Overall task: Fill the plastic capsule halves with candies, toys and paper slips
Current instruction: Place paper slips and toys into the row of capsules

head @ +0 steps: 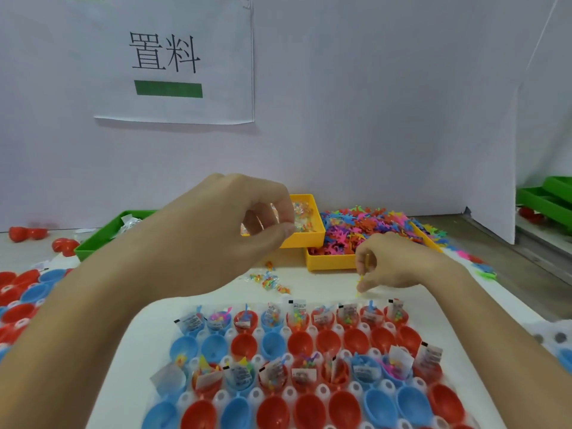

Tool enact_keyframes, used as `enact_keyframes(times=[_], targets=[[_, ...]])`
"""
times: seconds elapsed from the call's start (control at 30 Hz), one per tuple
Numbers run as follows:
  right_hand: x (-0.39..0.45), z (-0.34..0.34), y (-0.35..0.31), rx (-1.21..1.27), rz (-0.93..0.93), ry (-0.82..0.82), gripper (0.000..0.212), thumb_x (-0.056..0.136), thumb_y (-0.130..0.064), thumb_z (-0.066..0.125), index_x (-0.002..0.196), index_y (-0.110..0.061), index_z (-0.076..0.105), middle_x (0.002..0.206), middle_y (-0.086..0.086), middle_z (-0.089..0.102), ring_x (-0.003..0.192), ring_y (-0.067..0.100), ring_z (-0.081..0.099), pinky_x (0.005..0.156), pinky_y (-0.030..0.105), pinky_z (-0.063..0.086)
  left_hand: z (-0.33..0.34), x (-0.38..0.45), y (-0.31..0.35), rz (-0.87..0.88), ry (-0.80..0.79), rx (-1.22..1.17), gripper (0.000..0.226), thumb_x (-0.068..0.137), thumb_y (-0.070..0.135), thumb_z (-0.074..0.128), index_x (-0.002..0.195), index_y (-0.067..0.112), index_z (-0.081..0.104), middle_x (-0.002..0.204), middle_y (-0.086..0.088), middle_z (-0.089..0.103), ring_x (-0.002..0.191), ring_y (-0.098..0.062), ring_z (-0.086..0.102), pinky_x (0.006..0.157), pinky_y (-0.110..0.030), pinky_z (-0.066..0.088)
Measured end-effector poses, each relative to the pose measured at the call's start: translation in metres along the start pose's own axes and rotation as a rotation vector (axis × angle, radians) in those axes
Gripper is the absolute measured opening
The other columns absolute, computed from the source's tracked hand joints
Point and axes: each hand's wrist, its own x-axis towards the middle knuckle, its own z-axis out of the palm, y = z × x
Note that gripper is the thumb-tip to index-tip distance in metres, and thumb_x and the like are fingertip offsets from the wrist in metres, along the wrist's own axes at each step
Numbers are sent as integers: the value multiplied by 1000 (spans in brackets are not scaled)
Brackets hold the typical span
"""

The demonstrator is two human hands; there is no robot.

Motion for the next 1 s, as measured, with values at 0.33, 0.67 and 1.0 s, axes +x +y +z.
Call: enact_keyframes(times=[0.33, 0.67, 1.0], targets=[[-47, -48, -33, 295, -175, 289, 17, 82, -25, 81, 72, -21, 68, 71, -6, 74, 70, 8, 70, 74, 34, 58, -7, -2, 16, 30, 14, -60, 15, 89, 43, 56, 80, 34, 64, 77, 13, 70, 72, -10, 66, 67, -40, 55], [-112, -42, -35, 532, -210, 311, 11, 86, -15, 77, 82, -16, 67, 72, -1, 76, 72, 13, 74, 76, 33, 57, -11, -22, 44, 100, 94, -45, 8, 87, 38, 56, 83, 37, 63, 77, 11, 68, 69, -13, 67, 64, -35, 53], [-203, 10, 3, 582, -116, 395, 21, 86, -8, 75, 79, -27, 71, 76, -7, 74, 70, 11, 71, 72, 28, 59, 5, -120, 17, -289, 311, -57, 18, 83, 47, 56, 97, 45, 68, 106, 29, 66, 106, -3, 62, 95, -29, 47]])
